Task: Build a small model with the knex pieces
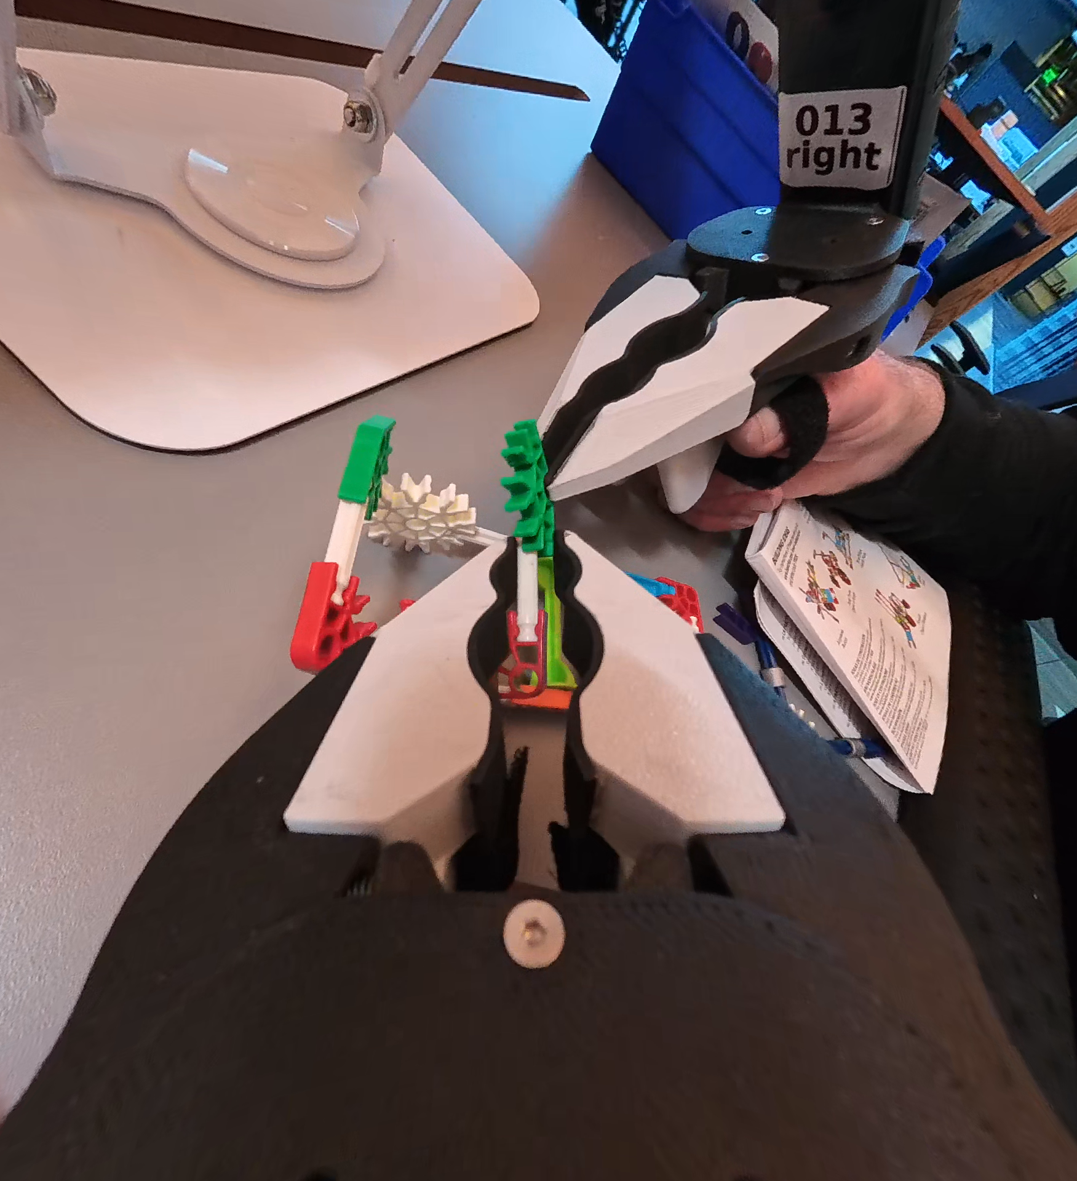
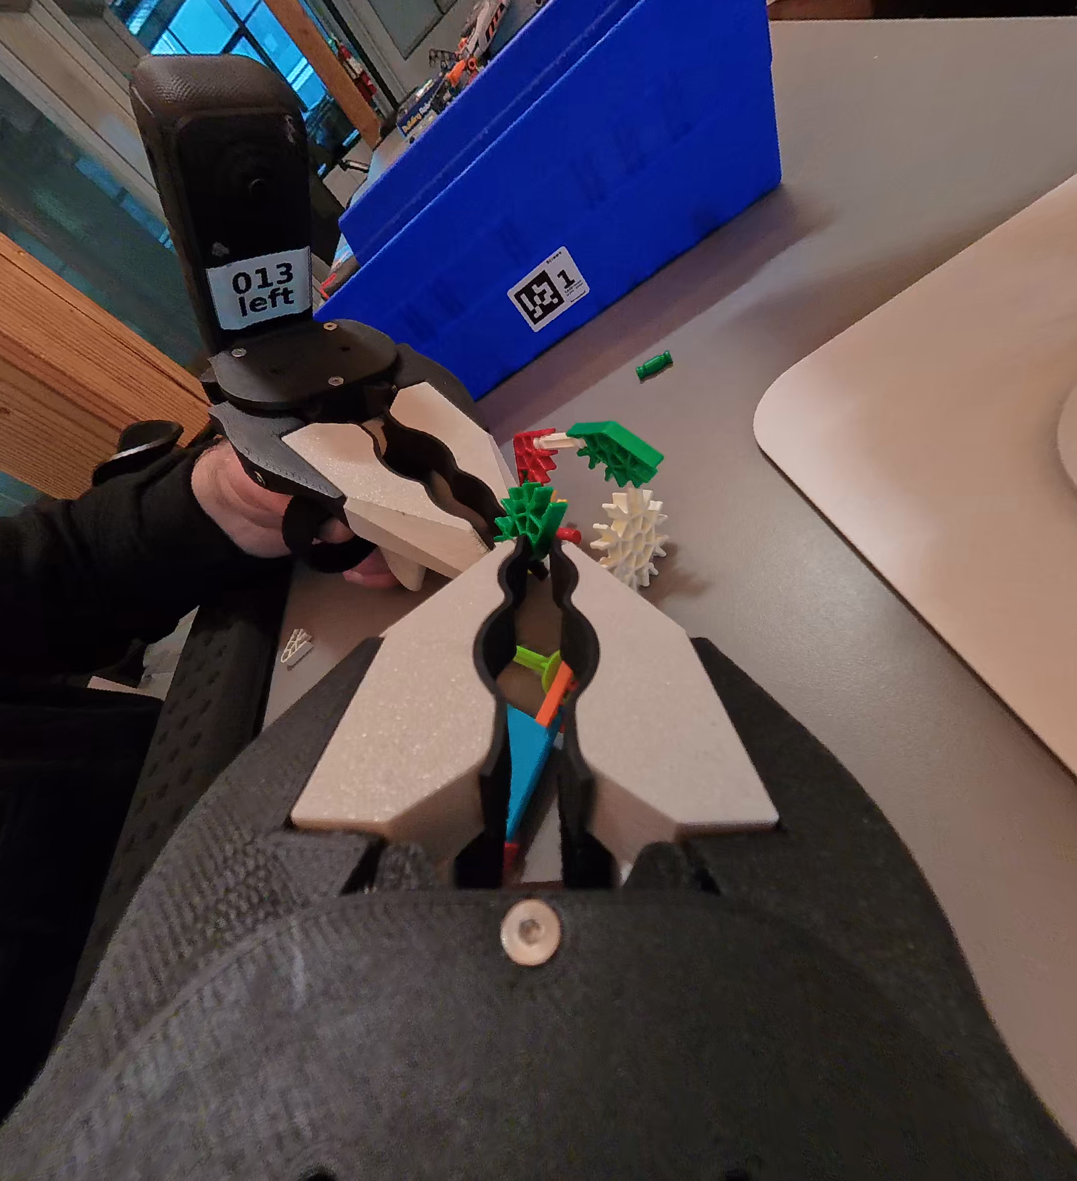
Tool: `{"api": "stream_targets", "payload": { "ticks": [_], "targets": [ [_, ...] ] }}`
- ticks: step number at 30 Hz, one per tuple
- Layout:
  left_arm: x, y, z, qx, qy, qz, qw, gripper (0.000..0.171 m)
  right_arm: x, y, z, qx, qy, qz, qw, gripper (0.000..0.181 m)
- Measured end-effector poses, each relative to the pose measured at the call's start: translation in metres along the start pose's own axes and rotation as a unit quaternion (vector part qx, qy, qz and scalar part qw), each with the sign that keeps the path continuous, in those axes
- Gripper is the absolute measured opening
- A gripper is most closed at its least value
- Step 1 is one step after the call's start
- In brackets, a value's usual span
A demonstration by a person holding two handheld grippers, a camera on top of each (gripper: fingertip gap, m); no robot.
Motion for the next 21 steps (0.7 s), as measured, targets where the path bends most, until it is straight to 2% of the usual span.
{"api": "stream_targets", "payload": {
  "ticks": [21],
  "targets": [
    [0.0031,0.0017,-0.0017,-0.007,0.038,-0.096,0.995,0.005,-0.0018,-0.0014,-0.0005,0.008,-0.038,0.038,0.999,0.001]
  ]
}}
Point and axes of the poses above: each gripper's, where its closed fingertips meet, z back along the fingers, y out of its top, x = y × z across the jaws, the point moved 6 cm from there along z, back along the fingers, and after that the axes turned 6 degrees about -z, right-handed, at the moved point
